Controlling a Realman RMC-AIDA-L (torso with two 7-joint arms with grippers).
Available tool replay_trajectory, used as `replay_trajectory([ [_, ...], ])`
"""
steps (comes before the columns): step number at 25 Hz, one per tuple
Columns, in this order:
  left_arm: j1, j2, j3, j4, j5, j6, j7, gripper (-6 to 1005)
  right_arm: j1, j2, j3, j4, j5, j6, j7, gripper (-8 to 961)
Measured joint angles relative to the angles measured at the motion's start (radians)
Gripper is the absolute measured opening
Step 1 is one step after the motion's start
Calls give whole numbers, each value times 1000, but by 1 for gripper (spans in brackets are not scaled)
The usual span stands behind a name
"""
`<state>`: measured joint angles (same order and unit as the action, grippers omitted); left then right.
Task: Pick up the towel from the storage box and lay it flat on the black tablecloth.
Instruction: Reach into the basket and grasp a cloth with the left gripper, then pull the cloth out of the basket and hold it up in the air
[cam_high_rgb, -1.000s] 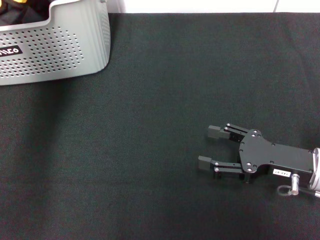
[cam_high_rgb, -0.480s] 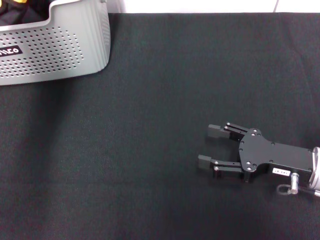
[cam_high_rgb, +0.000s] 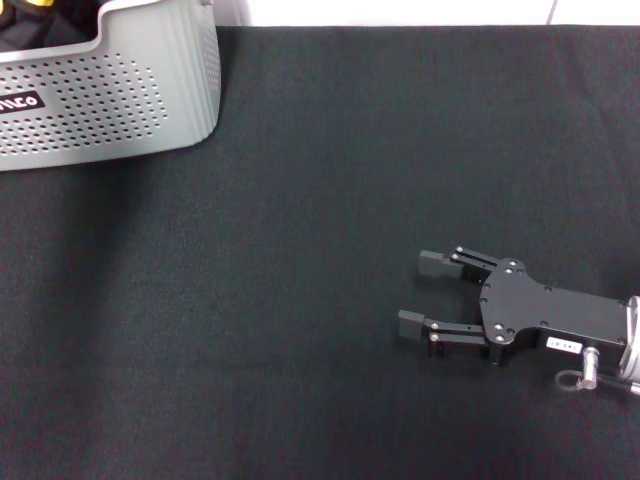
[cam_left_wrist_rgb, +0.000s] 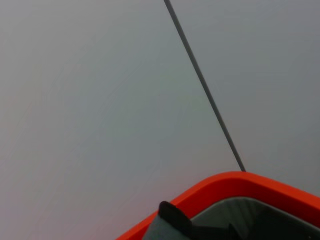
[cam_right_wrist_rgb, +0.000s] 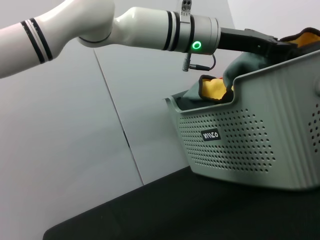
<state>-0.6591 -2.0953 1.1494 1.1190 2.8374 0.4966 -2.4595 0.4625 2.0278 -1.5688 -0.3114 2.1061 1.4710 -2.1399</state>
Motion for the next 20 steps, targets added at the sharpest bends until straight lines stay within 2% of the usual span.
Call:
replay_trajectory([
  [4, 18, -2, 0, 33, -1, -4, -4, 226, -3, 0, 3, 0, 0, 0, 0, 870],
  [11, 98, -6, 39, 176, -3, 3, -46, 64, -3, 0, 5, 0, 13, 0, -8, 870],
  [14, 165, -6, 104, 278, -16, 5, -61, 34, -3, 0, 5, 0, 15, 0, -11, 870],
  [20, 362, -1, 285, 632, -63, 46, -52, 24, -7, 0, 5, 0, 50, -2, -34, 857],
])
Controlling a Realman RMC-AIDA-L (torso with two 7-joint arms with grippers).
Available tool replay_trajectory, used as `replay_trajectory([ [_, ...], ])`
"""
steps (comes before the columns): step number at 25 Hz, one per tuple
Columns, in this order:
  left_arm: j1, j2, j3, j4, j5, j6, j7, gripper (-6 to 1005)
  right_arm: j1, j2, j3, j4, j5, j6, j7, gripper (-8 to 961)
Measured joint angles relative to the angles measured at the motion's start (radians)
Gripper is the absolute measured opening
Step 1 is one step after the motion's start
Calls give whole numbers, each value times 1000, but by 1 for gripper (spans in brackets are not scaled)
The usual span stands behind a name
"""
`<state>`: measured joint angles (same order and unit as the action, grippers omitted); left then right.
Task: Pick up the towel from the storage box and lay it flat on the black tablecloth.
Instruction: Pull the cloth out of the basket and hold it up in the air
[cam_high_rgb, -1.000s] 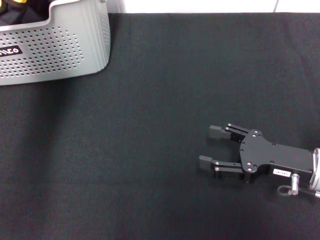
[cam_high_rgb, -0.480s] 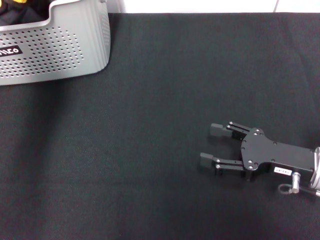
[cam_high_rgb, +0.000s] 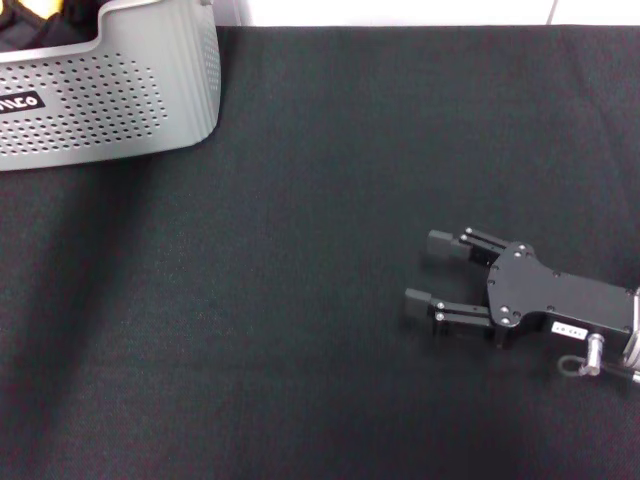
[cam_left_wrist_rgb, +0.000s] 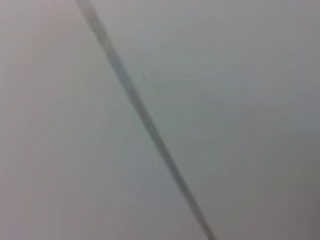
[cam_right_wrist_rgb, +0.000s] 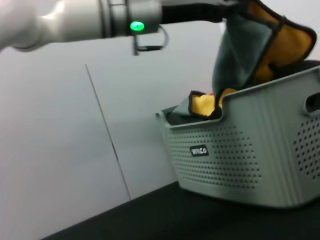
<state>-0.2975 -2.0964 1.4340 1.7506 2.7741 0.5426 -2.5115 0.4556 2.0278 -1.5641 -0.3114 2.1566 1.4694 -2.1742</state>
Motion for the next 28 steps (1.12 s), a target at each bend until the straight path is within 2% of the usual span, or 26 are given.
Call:
replay_trajectory([
  [2, 51, 1, 29, 115, -4, 46, 4, 23, -4, 0, -1, 0, 8, -14, -22, 853],
  [5, 94, 2, 33, 251, -74, 120, 10, 23, -22, 0, 2, -1, 18, -50, -106, 847],
  [8, 79, 4, 5, 273, -238, 160, 55, 24, -75, -2, 3, -7, 58, -56, -250, 841],
  [11, 80, 12, -85, 272, -484, 224, 147, 24, -87, -1, 2, -14, 90, -42, -328, 834],
  [15, 83, 6, -267, 261, -754, 444, 330, 24, -70, 0, -4, -74, 127, -31, -361, 826],
  [19, 76, 6, -436, 204, -978, 654, 420, 24, -63, 0, -5, -113, 173, -22, -411, 818],
  [23, 51, 11, -499, 124, -1100, 822, 450, 24, -65, 0, -1, -128, 191, 5, -455, 809],
  [28, -10, 21, -564, -32, -1200, 1066, 471, 24, -31, 0, -25, -156, 193, 6, -476, 799],
])
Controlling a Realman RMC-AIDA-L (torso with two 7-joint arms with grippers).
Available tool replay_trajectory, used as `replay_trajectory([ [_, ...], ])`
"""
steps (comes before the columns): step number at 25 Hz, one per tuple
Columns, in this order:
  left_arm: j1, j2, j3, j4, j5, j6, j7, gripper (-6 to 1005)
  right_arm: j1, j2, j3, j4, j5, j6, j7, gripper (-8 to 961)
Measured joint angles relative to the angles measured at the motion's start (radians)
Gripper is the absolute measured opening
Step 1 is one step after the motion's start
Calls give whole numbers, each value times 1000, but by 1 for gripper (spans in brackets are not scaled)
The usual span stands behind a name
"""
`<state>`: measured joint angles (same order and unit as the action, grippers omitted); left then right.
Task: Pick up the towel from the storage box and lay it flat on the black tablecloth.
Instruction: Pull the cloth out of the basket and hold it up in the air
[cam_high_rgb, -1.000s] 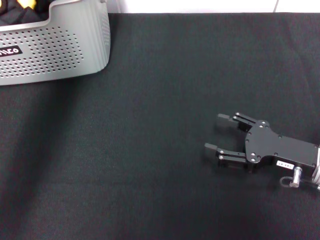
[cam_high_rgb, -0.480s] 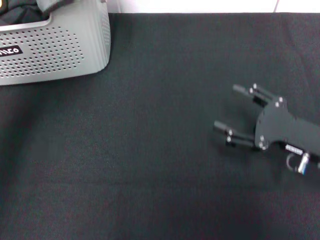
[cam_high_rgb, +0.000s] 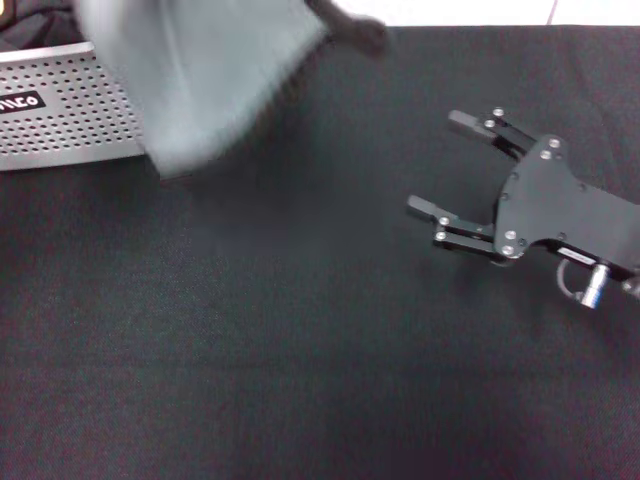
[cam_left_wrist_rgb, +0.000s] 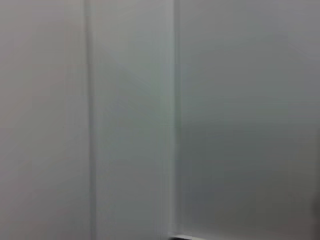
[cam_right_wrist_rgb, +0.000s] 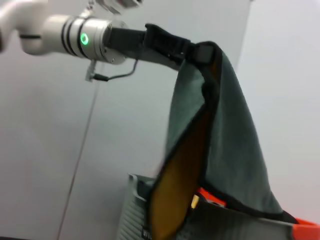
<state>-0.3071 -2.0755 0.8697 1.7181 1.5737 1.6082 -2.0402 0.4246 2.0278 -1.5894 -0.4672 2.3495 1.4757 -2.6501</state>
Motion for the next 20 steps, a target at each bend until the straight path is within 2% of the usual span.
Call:
replay_trajectory([
  [4, -26, 2, -22, -174, -13, 133, 86, 24, 24, 0, -54, -5, 16, -25, -8, 790],
  [7, -52, 27, -27, -355, -25, 219, 177, 24, 21, 0, -112, -7, 52, -55, -29, 778],
  [12, -70, 72, -57, -653, -58, 268, 336, 24, 14, 0, -219, -8, 113, -110, -52, 744],
  [15, -94, 96, -59, -751, -83, 377, 399, 24, 13, 0, -239, -9, 121, -120, -52, 738],
  [17, -100, 99, -80, -782, -108, 412, 405, 24, 7, 0, -287, -20, 131, -136, -53, 734],
  [20, -99, 91, -119, -790, -99, 395, 401, 24, 4, 0, -324, -43, 149, -150, -64, 728],
])
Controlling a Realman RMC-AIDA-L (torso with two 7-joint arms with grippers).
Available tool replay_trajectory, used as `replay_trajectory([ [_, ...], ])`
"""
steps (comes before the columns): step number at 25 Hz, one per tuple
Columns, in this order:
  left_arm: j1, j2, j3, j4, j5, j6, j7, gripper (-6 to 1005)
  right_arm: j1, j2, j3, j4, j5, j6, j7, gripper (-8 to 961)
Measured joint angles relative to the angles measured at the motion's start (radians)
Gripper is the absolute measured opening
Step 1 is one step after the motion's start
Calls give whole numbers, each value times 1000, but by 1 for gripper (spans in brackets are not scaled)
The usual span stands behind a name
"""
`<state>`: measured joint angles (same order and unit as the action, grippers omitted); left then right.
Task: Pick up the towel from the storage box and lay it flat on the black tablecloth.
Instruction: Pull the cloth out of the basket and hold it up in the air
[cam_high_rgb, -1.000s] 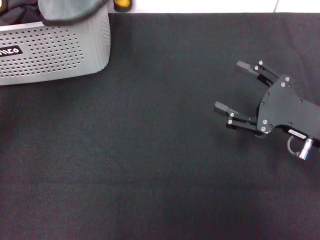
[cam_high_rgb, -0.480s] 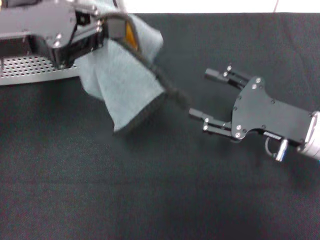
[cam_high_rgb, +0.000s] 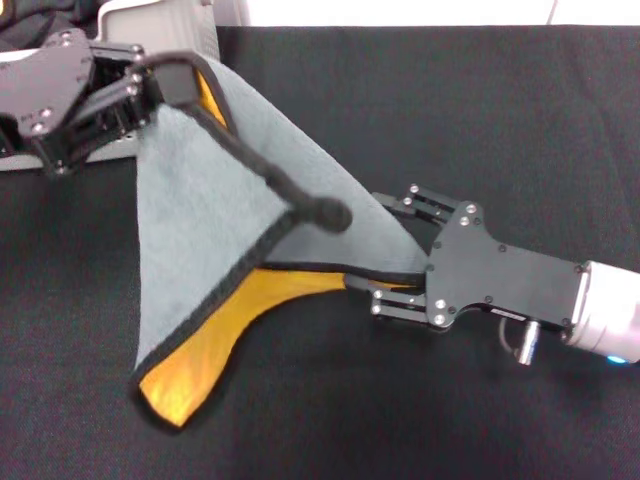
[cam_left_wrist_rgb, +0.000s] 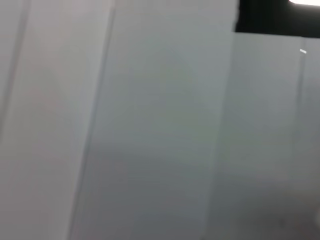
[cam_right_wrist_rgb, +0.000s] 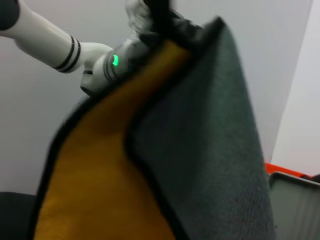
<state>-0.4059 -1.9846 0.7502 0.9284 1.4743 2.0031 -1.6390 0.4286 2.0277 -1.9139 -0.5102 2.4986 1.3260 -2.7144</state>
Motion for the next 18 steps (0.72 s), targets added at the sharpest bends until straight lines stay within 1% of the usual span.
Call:
replay_trajectory([
  [3, 0, -13, -31, -29, 18, -40, 5, 24, -3, 0, -37, -32, 20, -26, -24, 722],
  [8, 3, -45, -37, -35, 79, -165, 23, 23, -9, 0, -71, -89, 21, -85, -40, 712],
  [13, 0, -64, -35, -40, 124, -198, 57, 23, -12, 0, -81, -140, 22, -173, -74, 704],
  [18, -7, -68, -32, -55, 129, -199, 53, 23, -14, 0, -59, -147, 22, -193, -80, 700],
])
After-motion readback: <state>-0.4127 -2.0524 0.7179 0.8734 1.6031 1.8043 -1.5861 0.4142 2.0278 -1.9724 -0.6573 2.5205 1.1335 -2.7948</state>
